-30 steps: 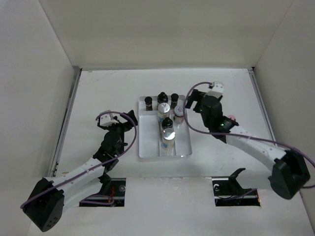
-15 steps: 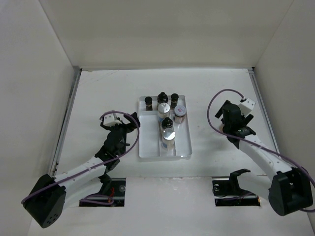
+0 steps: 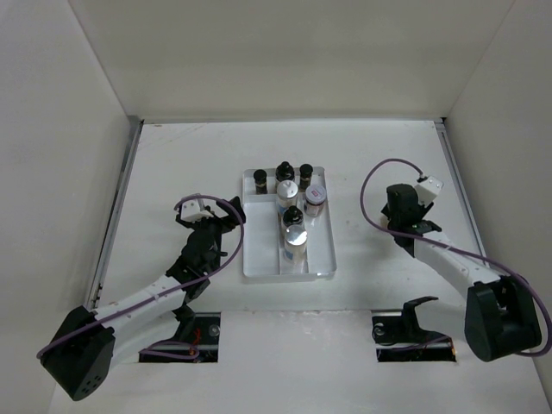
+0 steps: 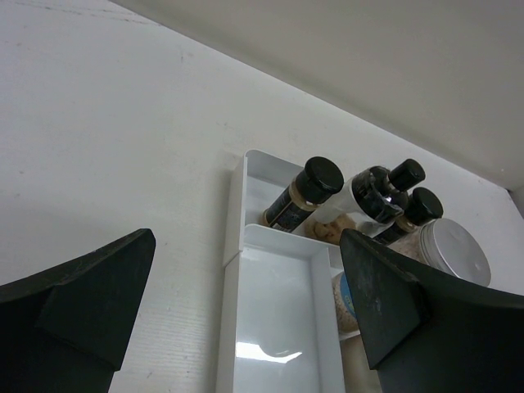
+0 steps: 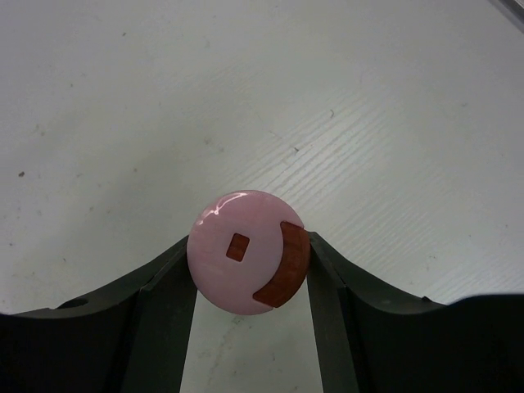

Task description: Organize the condiment bottles

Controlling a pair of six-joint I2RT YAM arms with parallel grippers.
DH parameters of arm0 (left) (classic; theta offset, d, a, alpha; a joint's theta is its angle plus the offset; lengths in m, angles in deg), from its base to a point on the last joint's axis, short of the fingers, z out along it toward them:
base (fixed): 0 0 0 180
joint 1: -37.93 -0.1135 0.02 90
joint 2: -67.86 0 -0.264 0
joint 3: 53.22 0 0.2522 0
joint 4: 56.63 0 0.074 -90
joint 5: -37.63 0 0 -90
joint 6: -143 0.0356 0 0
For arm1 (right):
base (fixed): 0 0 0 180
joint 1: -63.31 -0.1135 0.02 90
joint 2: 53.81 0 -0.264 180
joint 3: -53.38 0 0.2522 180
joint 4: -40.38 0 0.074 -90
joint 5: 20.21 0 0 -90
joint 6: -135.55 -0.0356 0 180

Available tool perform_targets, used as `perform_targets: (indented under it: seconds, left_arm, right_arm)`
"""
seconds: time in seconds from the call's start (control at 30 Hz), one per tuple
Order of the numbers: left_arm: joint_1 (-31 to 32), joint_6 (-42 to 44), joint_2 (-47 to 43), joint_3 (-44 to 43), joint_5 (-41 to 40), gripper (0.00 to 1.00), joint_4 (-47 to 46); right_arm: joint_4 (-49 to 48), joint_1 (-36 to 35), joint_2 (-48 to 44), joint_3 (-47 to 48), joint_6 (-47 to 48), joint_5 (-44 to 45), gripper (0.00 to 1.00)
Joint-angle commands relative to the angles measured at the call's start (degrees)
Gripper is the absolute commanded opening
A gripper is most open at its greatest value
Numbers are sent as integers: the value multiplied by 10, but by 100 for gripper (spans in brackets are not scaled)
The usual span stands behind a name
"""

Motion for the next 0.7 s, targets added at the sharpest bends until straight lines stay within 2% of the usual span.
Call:
perform_targets:
  seconds: [0.0, 0.17, 0.3, 0.4, 0.57, 0.67]
  left_arm:
    - [-2, -8, -10, -9, 1, 100, -21]
    - [-3, -8, -7, -10, 1, 100, -21]
    - [-4, -10, -1, -12, 1, 100, -22]
    - [-17, -26, 10, -15, 0, 100, -18]
    - [-42, -77, 7, -37, 10, 100, 37]
    - [-55, -92, 9, -58, 12, 100, 85]
  right_arm:
    - [-36, -18, -13, 5, 7, 30, 50]
    - [-11, -98, -65, 14, 25, 38, 46]
    - [43, -192, -90, 39, 19, 28, 45]
    - [45, -275, -106, 52, 7, 26, 45]
    - [-3, -378, -58, 83, 17, 12, 45]
    - [-44, -387, -15, 88, 33, -7, 45]
